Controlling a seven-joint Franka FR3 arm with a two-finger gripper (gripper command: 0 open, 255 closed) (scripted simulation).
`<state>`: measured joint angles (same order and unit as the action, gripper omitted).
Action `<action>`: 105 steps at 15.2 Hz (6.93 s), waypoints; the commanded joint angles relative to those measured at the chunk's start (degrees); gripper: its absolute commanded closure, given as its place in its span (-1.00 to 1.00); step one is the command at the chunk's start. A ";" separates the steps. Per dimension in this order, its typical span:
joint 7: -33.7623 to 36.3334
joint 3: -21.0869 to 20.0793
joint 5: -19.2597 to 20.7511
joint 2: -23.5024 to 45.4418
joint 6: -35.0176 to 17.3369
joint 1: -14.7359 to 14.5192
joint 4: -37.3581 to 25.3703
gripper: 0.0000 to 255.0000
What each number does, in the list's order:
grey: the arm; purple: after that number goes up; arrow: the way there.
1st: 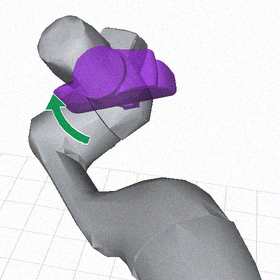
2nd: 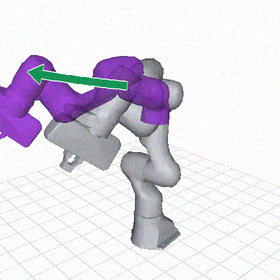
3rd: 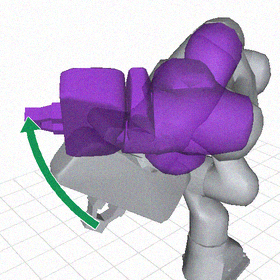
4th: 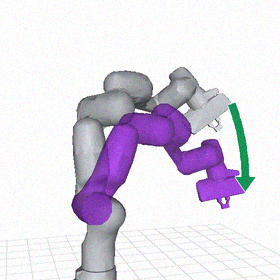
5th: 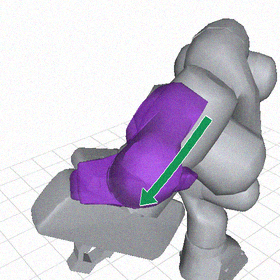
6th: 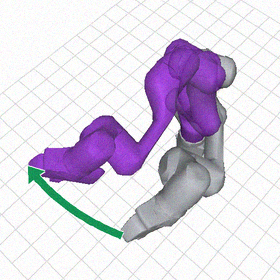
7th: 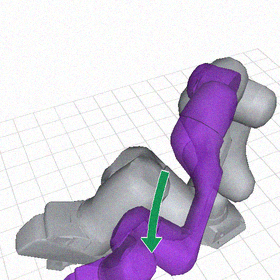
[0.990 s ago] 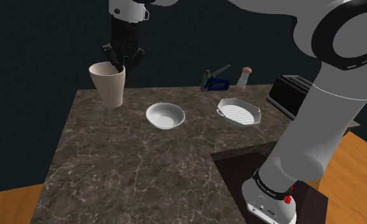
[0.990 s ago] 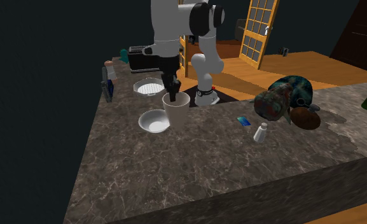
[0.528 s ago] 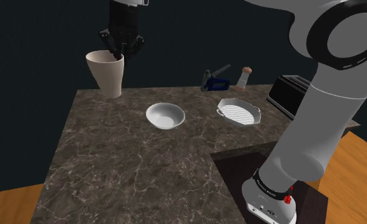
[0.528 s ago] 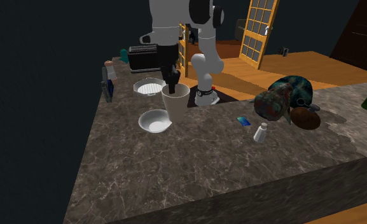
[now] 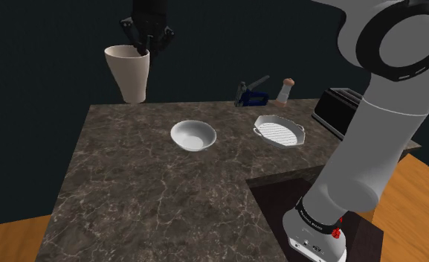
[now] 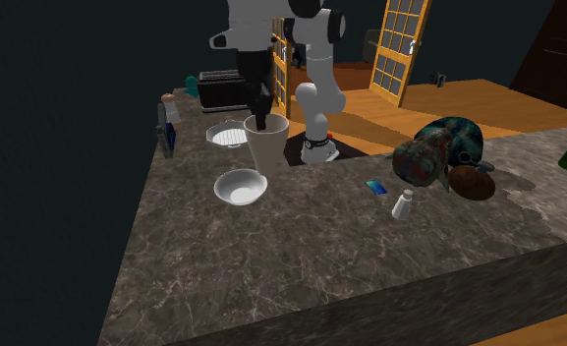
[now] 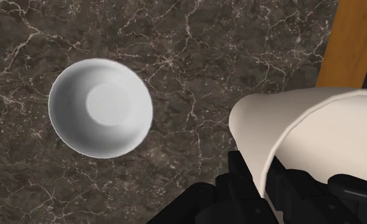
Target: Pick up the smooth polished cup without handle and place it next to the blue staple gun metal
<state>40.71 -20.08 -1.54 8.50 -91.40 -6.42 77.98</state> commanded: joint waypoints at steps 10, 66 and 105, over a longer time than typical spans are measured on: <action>-15.81 7.29 -4.79 -10.98 -0.77 8.80 12.56 1.00; -56.18 27.71 -6.09 -6.76 -15.94 26.45 28.15 1.00; -58.25 27.83 -7.08 -4.13 -26.26 26.66 36.04 -1.00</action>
<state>-17.56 7.59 -8.82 4.74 -119.43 20.09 115.34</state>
